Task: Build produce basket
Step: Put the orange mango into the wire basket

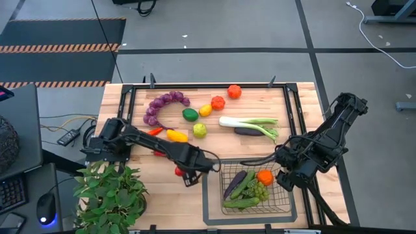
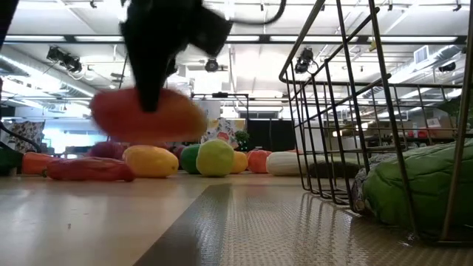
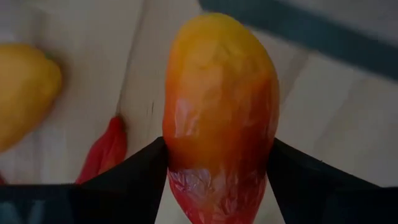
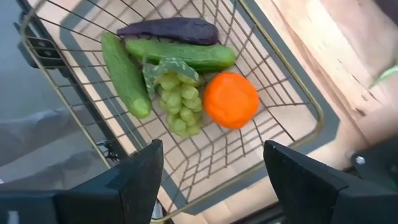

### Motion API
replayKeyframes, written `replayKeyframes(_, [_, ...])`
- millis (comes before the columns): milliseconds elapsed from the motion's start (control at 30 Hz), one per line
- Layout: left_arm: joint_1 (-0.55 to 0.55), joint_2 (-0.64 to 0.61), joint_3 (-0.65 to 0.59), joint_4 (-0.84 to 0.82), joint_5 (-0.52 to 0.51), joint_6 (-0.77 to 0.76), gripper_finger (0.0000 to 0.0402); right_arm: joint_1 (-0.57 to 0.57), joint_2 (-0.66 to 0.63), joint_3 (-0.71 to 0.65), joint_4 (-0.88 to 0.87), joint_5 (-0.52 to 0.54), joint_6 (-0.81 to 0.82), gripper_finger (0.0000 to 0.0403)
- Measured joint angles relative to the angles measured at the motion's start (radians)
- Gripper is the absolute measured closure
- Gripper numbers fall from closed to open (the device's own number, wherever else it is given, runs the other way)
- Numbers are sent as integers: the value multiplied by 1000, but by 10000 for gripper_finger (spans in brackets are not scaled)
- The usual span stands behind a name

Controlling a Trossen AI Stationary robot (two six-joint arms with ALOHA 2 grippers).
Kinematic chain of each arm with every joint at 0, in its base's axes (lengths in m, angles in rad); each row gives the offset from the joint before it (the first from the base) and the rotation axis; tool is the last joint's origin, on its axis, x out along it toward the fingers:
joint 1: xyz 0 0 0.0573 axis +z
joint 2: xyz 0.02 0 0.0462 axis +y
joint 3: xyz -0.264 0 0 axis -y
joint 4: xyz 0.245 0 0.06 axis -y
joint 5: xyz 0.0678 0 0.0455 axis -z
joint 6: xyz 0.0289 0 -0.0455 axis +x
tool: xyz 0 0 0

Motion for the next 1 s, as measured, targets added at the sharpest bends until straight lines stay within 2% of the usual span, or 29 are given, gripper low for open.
replayKeyframes(100, [13, 0, 112, -67, 0, 0, 150, 0, -5, 0, -18, -5, 0, 121])
replayKeyframes(267, [30, 0, 318, -77, -2, -14, 152, 0, -25, 0, -32, -5, 8, 121])
replayKeyframes(367, [37, -2, 422, -24, -3, -10, 150, 2, -39, 0, -37, -4, 26, 121])
replayKeyframes(467, [32, -2, 498, 116, -38, 35, 148, 4, -52, 0, -43, 9, 27, 121])
replayKeyframes(567, [18, -6, 511, 316, -89, 100, 149, 4, -69, 0, -60, 18, 26, 121])
replayKeyframes(667, [11, 13, 511, 427, -124, 130, 148, 5, -88, 0, -74, 2, 40, 121])
replayKeyframes(1000, [41, 116, 508, 436, -139, 280, 131, 119, -135, 1, -81, -7, 238, 121])
